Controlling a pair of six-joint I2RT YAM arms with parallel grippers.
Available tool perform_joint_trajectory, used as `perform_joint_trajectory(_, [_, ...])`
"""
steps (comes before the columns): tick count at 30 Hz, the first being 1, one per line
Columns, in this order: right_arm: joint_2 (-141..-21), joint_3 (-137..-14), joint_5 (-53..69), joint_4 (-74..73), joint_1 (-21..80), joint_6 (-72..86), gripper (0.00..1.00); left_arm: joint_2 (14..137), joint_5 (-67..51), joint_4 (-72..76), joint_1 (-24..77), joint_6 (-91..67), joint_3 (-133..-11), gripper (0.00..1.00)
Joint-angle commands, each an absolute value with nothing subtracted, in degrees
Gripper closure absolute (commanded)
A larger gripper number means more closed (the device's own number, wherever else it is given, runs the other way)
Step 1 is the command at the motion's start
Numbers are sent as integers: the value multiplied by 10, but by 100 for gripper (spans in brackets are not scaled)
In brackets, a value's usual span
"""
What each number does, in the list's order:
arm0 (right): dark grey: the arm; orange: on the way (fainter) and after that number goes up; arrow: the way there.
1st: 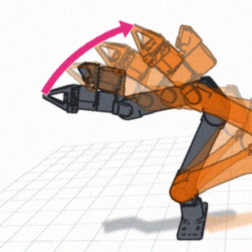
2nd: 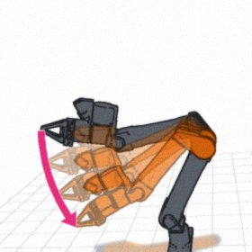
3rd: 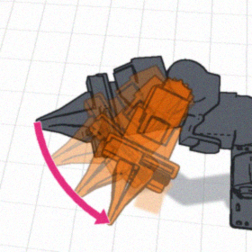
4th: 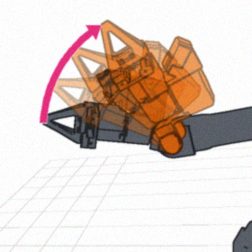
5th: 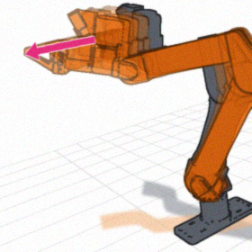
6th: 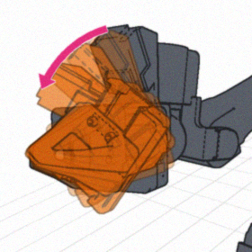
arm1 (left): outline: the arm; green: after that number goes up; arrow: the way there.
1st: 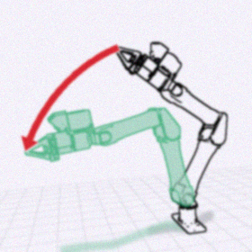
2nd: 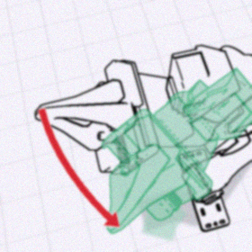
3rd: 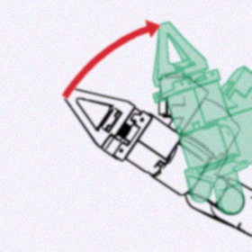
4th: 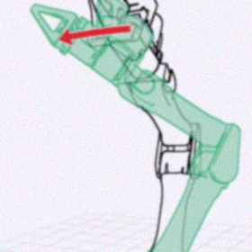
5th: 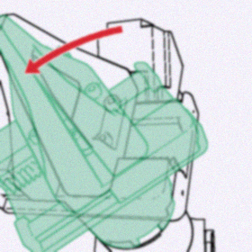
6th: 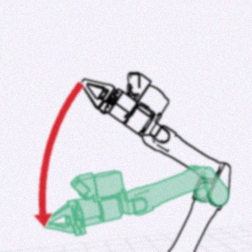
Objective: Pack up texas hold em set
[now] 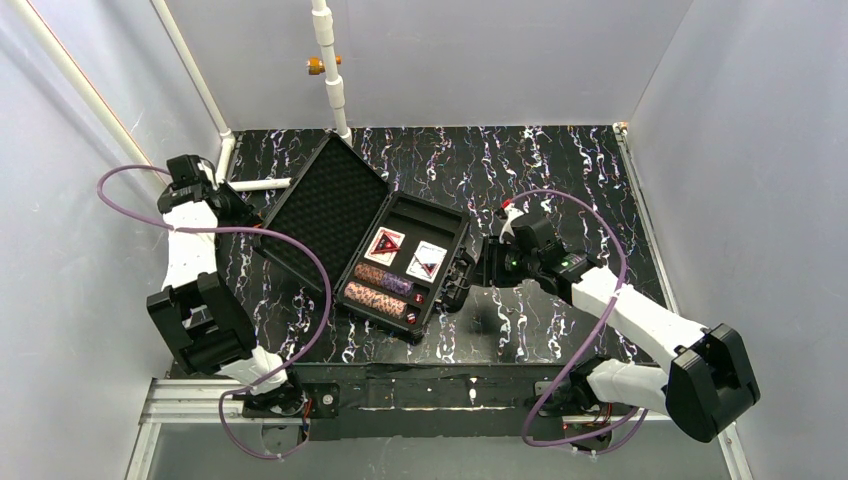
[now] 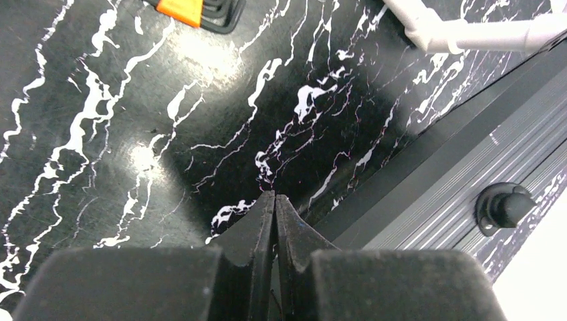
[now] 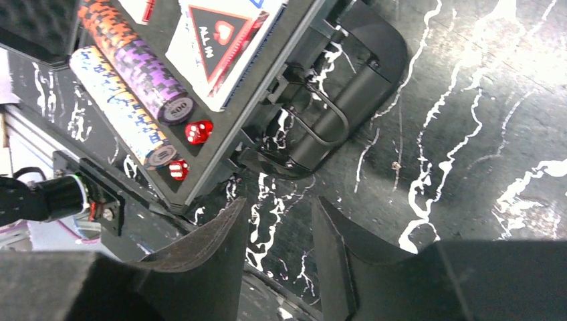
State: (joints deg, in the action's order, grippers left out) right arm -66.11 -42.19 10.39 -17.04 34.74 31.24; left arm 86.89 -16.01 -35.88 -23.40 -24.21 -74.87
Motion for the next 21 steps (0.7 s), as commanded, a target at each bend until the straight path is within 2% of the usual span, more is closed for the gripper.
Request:
perform_joint_trajectory(1, [-665, -430, 145, -120, 348, 317, 54, 853, -211, -341, -235, -243, -723, 97])
perform_joint_trajectory(9, [-711, -505, 187, -81, 376, 312, 55, 824, -271, -307, -235, -252, -680, 100])
perform_joint_trajectory(16, [-812, -637, 180, -85, 426, 295, 56, 788, -302, -302, -233, -255, -666, 99])
perform_joint_trajectory(21, [-918, -785, 176, -116, 467, 284, 60, 769, -312, -301, -220, -256, -652, 98])
